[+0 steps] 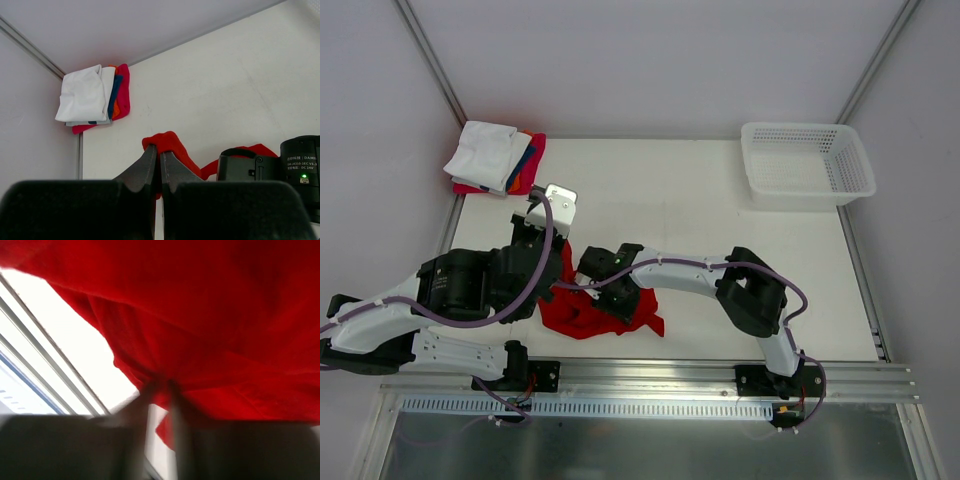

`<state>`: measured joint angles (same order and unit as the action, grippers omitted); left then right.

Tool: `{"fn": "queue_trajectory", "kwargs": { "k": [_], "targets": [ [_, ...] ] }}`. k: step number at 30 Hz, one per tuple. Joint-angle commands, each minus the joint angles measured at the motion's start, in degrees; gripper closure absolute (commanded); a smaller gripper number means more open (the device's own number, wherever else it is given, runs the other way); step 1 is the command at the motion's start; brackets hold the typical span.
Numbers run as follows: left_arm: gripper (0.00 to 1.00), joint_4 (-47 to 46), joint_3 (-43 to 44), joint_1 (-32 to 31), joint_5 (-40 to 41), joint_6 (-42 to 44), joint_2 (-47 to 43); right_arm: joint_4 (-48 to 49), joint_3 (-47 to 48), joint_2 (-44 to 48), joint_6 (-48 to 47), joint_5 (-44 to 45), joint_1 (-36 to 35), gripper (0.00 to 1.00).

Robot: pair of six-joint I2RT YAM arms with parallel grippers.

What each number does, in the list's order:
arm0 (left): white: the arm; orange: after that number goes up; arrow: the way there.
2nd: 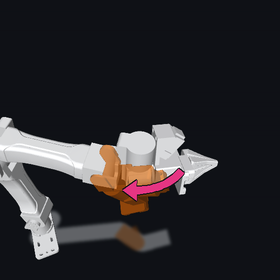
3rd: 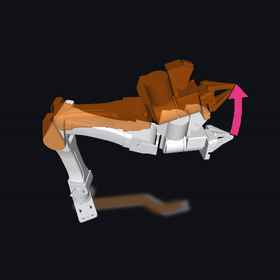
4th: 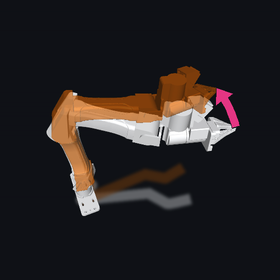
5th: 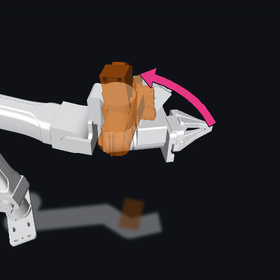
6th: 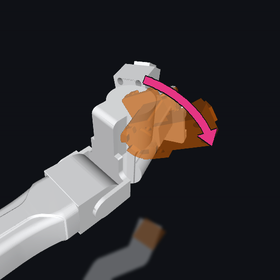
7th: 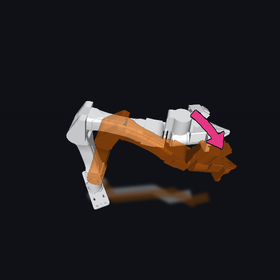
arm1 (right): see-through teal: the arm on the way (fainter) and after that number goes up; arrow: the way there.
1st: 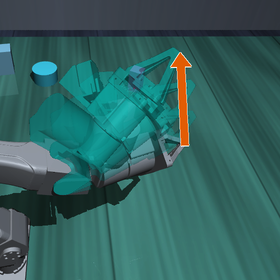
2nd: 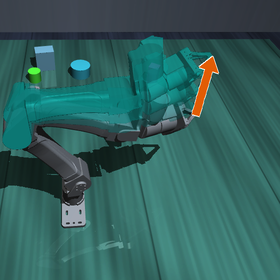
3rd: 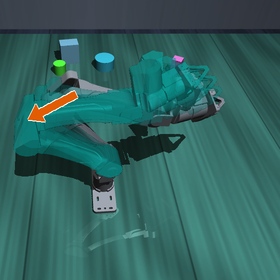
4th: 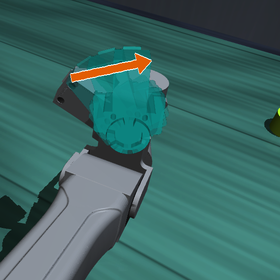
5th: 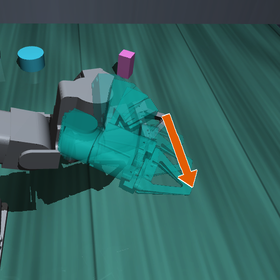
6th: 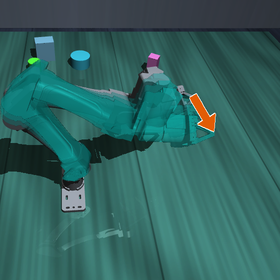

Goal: Fold and stack the t-shirts
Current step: Flatten out the tshirt

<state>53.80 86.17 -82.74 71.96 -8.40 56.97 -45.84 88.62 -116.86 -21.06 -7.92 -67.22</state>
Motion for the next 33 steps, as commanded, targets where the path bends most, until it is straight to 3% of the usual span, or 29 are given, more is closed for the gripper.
{"fn": "queue_trajectory", "kwargs": {
  "k": [1,2,14,25,33],
  "targets": [
    [1.0,-1.33,-0.57,0.83,-0.24,-1.18,-0.02,-0.74,-0.73,1.37,0.58,0.01,0.25,0.96],
    [1.0,-1.42,-0.57,0.83,-0.25,-1.18,-0.02,-0.56,-1.08,1.46,0.58,0.1,0.16,1.0],
    [1.0,-1.42,-1.53,1.35,-0.86,-2.05,-0.28,-0.03,-1.87,2.51,1.46,1.15,0.07,1.0],
    [1.0,-1.24,-6.63,1.44,-1.92,-6.62,-3.27,1.03,-2.75,14.72,7.26,18.11,1.3,1.0],
    [1.0,-1.51,-6.98,1.44,-2.62,-7.42,-3.71,-8.64,5.59,23.6,9.81,27.15,1.3,1.0]
  ]
}}
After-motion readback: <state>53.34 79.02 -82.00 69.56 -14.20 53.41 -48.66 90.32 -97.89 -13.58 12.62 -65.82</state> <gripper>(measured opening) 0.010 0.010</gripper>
